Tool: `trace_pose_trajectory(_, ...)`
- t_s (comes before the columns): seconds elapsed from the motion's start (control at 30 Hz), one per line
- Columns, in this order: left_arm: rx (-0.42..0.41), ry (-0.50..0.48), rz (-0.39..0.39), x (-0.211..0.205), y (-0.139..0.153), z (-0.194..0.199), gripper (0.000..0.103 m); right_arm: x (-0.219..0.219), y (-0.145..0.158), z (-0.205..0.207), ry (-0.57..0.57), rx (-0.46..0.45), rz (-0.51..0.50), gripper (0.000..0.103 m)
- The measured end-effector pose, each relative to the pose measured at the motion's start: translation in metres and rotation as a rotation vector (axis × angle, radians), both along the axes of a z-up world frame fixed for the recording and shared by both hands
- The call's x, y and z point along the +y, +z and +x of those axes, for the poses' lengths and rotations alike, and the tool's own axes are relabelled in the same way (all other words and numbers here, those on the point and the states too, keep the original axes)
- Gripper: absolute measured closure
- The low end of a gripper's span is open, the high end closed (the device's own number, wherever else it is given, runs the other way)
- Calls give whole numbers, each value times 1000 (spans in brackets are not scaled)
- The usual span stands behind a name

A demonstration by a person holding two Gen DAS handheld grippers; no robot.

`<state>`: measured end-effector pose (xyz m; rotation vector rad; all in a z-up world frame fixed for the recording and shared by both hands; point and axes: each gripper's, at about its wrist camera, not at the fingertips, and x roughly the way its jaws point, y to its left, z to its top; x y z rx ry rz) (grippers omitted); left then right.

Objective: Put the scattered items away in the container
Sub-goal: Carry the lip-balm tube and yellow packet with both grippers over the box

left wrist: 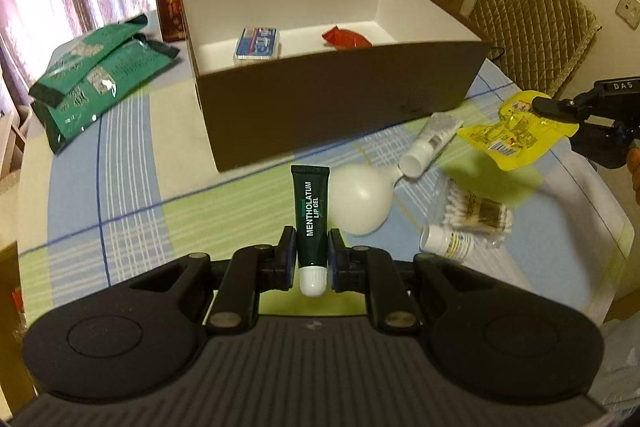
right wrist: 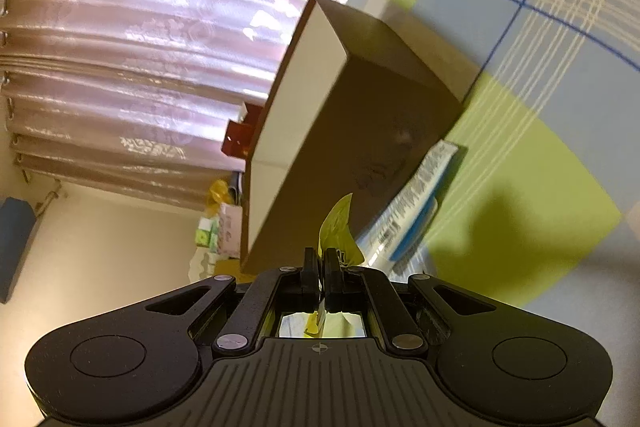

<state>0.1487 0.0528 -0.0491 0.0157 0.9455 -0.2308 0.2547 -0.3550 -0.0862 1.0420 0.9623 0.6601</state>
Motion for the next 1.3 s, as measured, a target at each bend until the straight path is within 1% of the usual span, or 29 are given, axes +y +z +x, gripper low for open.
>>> trace_pose_trajectory(0.23, -42, -9, -1, 2, 15, 13, 91, -17, 22, 13, -53, -44, 68, 98)
trace_pose_trajectory(0.47, -99, -25, -6, 5, 36, 33, 91, -25, 53, 35, -69, -123, 106, 98)
trace_pose_trajectory(0.6, -133, -38, -1, 7, 48, 51, 91, -18, 63, 53, -56, -147, 100, 98)
trace_pose_trajectory(0.8, -159, -45, 4, 7, 62, 90, 91, 5, 64, 78, -23, -162, 90, 98)
trace_pose_trajectory(0.87, -152, -44, 21, 6, 62, 104, 91, 13, 62, 88, -15, -158, 86, 98)
trace_pose_trajectory(1.0, -118, -44, 26, 3, 57, 135, 91, 31, 56, 109, 11, -152, 52, 98)
trace_pose_trajectory(1.2, -23, 4, 40, 1, 35, 176, 91, 53, 43, 134, 57, -151, -5, 98)
trace_pose_trajectory(1.3, 23, 29, 45, 1, 23, 189, 91, 62, 38, 144, 85, -149, -44, 98)
